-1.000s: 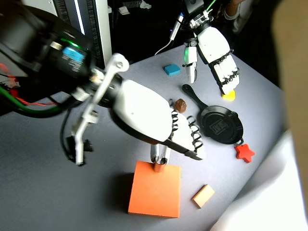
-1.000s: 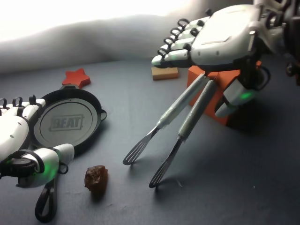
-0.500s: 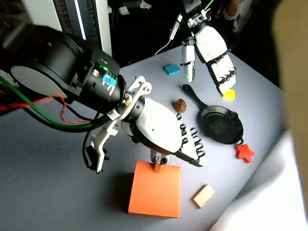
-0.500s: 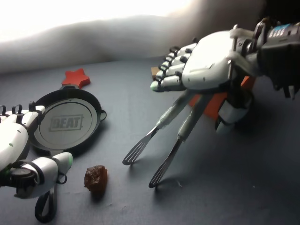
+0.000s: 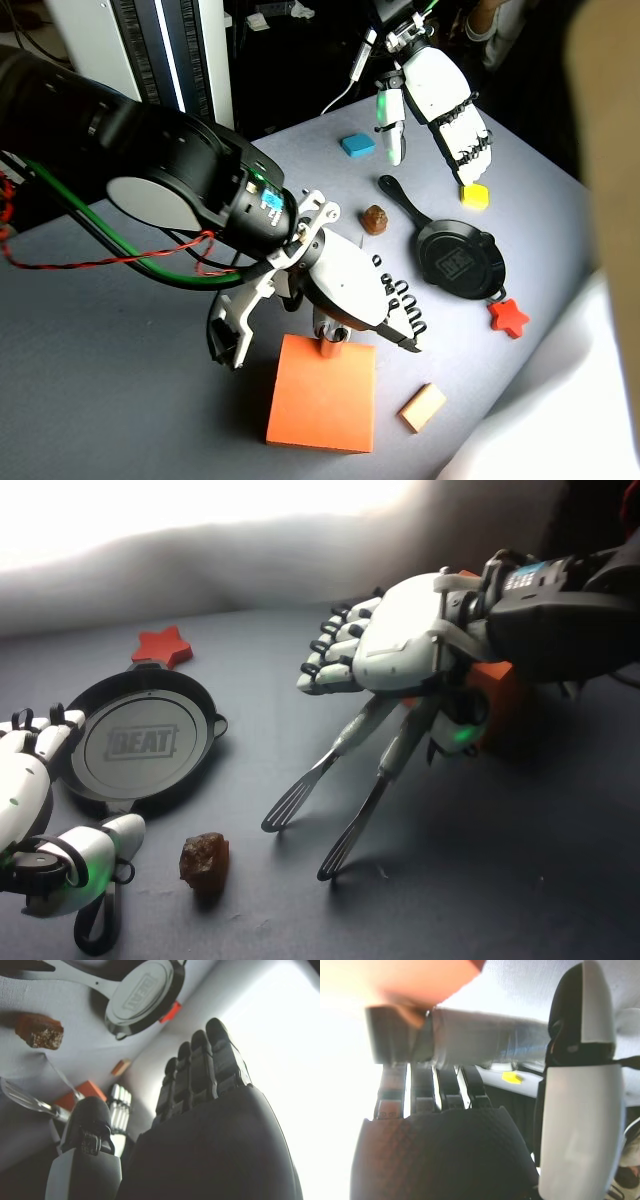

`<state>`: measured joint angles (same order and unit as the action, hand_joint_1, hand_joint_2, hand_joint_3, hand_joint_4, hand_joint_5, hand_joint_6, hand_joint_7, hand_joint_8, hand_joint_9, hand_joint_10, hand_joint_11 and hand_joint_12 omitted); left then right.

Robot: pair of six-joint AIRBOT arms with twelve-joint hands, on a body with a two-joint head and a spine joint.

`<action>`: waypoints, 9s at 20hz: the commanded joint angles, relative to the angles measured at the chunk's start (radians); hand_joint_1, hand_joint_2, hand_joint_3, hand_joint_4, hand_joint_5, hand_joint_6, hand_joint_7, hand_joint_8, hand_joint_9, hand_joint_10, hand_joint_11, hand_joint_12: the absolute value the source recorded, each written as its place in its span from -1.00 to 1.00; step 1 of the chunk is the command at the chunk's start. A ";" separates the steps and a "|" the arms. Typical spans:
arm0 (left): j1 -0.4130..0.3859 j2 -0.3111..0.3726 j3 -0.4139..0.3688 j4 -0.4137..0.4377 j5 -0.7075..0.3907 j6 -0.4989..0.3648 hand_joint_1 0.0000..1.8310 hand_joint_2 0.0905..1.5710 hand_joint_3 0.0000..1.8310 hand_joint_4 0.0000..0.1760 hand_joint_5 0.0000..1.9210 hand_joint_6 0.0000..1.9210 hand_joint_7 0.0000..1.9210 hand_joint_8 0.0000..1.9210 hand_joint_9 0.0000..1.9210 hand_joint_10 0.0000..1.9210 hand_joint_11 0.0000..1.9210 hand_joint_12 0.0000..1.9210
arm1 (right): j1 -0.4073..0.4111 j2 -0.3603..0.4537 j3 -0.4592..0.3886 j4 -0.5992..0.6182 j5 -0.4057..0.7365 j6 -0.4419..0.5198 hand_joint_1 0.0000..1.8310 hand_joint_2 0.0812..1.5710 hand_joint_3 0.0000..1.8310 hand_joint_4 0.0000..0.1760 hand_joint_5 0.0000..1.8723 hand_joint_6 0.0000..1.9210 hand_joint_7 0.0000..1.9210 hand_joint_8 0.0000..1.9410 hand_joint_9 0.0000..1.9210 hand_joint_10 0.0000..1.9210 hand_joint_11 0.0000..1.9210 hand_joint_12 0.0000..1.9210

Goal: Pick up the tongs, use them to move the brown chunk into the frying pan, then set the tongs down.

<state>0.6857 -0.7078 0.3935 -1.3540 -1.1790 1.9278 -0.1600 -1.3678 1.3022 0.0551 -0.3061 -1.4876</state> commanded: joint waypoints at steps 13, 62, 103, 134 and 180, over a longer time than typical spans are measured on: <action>-0.098 -0.009 0.017 0.081 -0.080 -0.003 -0.79 0.66 -1.00 -0.70 -0.96 -1.00 -0.90 -1.00 -0.92 -1.00 -1.00 -0.66 | -0.027 -0.048 0.058 -0.021 0.123 -0.007 0.22 0.02 -1.00 -1.00 -1.00 -1.00 -1.00 -1.00 -1.00 -1.00 -1.00 -1.00; -0.223 -0.037 0.065 -0.046 -0.060 0.067 -0.70 0.66 -1.00 -0.73 -0.99 -1.00 -0.93 -1.00 -0.94 -1.00 -1.00 -0.75 | 0.093 0.064 -0.102 -0.019 0.062 0.027 0.24 0.45 -1.00 -1.00 -0.24 -0.72 -0.06 -0.99 -0.32 -0.47 -0.79 0.56; -0.221 -0.037 0.059 -0.061 -0.063 0.056 -0.73 0.67 -1.00 -0.88 -0.98 -1.00 -0.93 -1.00 -0.94 -0.99 -1.00 -0.76 | 0.073 0.264 -0.298 -0.022 0.018 0.073 -0.14 0.22 -1.00 -1.00 -0.95 -0.99 -0.90 -1.00 -0.91 -0.97 -1.00 -0.89; -0.222 -0.037 0.058 -0.069 -0.063 0.056 -0.80 0.69 -1.00 -0.78 -0.97 -1.00 -0.93 -1.00 -0.94 -1.00 -1.00 -0.73 | 0.116 0.320 -0.347 -0.082 0.000 0.099 -0.19 0.24 -1.00 -1.00 -0.91 -1.00 -0.85 -1.00 -0.86 -0.99 -1.00 -0.70; -0.222 -0.037 0.060 -0.085 -0.063 0.053 -0.79 0.68 -1.00 -0.83 -0.97 -0.99 -0.94 -1.00 -0.94 -1.00 -1.00 -0.75 | -0.004 0.033 -0.063 -0.249 -0.024 0.327 0.19 0.55 -1.00 -1.00 -0.20 0.37 0.11 -0.95 -0.15 -0.41 -0.56 0.54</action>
<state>0.4744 -0.7464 0.4515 -1.5154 -1.1793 1.9846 -0.1829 -1.3415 1.2423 -0.1837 -0.4065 -1.1534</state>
